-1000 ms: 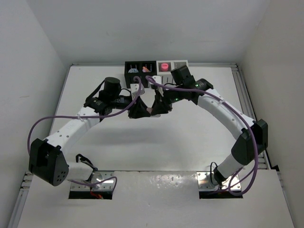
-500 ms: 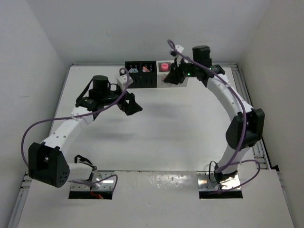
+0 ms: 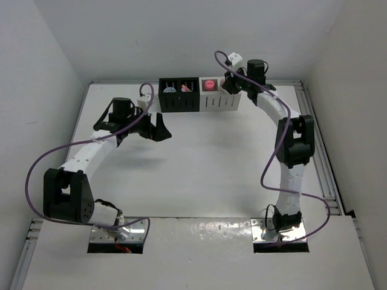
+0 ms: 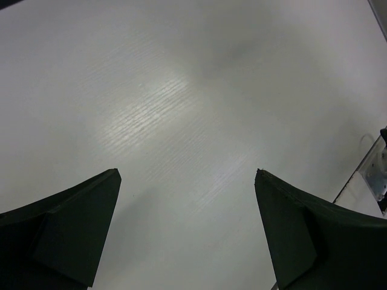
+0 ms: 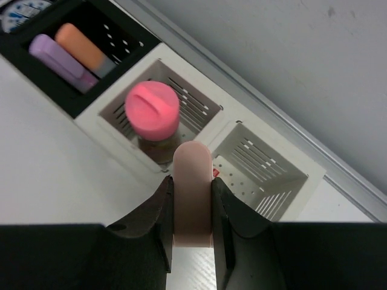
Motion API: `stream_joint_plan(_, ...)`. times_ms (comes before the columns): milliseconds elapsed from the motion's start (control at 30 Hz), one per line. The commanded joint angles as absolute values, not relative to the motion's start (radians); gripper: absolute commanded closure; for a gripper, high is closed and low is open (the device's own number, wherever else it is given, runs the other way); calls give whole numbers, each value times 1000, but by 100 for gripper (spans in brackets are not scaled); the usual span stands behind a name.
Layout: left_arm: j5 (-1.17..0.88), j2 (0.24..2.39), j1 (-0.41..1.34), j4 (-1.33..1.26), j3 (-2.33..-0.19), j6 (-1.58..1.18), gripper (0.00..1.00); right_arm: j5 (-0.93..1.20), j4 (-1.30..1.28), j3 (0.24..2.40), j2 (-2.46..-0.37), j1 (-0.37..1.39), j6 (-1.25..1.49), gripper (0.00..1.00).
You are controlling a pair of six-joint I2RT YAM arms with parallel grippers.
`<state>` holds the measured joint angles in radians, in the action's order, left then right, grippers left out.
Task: Sort the stationery into containers
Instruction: Place the stationery into the container
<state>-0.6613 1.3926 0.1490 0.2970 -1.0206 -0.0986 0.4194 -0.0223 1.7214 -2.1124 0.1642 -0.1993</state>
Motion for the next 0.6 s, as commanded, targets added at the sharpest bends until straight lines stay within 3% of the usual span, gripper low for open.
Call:
stream_joint_plan(0,-667,1387,124,255,-1006,-143,0,391,118,1815,-2141,153,-230,100)
stream_joint_plan(567,-657,1419,86,199,-1006,-172,0,538,170,1839,-2217,81,-284,100)
